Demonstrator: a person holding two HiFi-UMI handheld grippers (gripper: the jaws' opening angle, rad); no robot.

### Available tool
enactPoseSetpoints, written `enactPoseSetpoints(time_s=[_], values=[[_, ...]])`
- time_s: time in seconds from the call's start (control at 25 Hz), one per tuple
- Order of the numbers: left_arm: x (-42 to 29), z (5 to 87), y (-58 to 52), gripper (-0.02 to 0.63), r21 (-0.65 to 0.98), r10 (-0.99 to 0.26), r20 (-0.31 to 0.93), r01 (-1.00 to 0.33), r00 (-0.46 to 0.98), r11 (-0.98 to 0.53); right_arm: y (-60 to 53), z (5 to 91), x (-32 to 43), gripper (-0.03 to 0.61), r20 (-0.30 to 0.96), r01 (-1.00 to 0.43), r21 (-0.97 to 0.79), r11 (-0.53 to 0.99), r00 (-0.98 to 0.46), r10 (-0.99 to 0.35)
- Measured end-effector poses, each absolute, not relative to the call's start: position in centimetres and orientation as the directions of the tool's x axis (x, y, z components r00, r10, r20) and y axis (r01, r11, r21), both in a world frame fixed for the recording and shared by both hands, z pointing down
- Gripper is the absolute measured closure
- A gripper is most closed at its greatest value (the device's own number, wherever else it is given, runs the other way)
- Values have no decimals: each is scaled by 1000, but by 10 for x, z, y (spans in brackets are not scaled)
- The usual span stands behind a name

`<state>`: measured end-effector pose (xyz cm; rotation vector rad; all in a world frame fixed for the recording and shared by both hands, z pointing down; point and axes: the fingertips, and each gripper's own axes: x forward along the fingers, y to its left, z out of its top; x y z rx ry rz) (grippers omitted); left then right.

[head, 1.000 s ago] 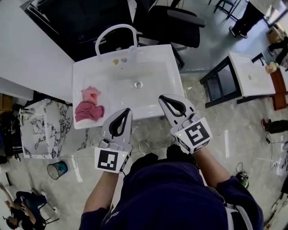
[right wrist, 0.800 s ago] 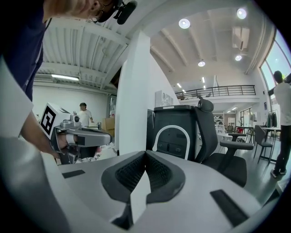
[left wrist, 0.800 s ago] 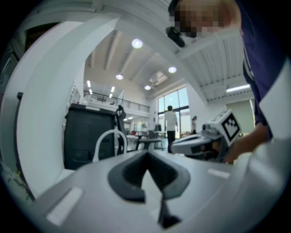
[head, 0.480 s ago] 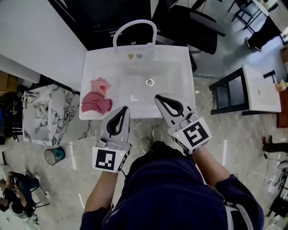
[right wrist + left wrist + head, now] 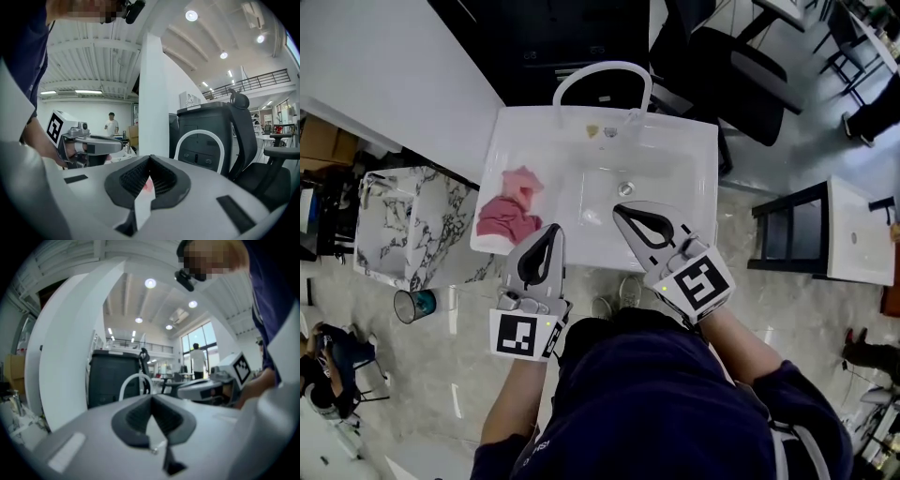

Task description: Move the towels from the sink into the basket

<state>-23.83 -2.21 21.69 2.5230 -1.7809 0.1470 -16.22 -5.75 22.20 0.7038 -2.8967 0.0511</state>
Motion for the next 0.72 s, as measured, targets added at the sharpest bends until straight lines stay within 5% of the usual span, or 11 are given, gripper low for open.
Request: enactPoseSetpoints(time_s=[0.72], values=[[-263,235,-20,611,-5,-953,132,-961,273,-276,-58,243,-198,571,183,-376,-23,926,-912,-366]])
